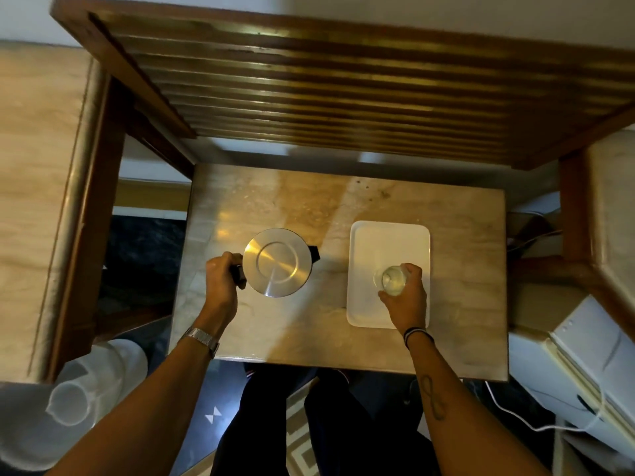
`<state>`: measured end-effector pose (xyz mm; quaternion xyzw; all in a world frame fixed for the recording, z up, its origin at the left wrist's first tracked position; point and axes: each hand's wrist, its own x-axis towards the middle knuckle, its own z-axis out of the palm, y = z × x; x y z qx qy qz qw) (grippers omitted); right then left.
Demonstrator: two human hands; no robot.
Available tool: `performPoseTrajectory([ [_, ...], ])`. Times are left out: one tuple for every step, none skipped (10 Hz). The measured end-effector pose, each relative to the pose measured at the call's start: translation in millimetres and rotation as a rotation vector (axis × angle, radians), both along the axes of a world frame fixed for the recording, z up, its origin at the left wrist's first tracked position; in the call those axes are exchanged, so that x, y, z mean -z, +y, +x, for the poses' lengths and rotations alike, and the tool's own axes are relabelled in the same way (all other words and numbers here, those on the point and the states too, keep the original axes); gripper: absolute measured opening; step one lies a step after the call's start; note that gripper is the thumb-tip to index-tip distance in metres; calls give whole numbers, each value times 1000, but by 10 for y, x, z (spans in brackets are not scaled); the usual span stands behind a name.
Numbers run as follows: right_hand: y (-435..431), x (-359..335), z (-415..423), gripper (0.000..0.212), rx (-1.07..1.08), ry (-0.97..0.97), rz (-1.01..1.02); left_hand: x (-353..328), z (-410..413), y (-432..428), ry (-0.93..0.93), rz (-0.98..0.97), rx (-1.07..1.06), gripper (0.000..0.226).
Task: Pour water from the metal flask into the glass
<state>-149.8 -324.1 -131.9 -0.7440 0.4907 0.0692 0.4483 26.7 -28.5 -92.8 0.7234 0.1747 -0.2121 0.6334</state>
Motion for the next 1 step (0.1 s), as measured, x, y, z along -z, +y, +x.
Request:
performPoseTrajectory([
  [64,-329,13,111,-51,25,17,-137,-46,82,-55,15,109,34],
])
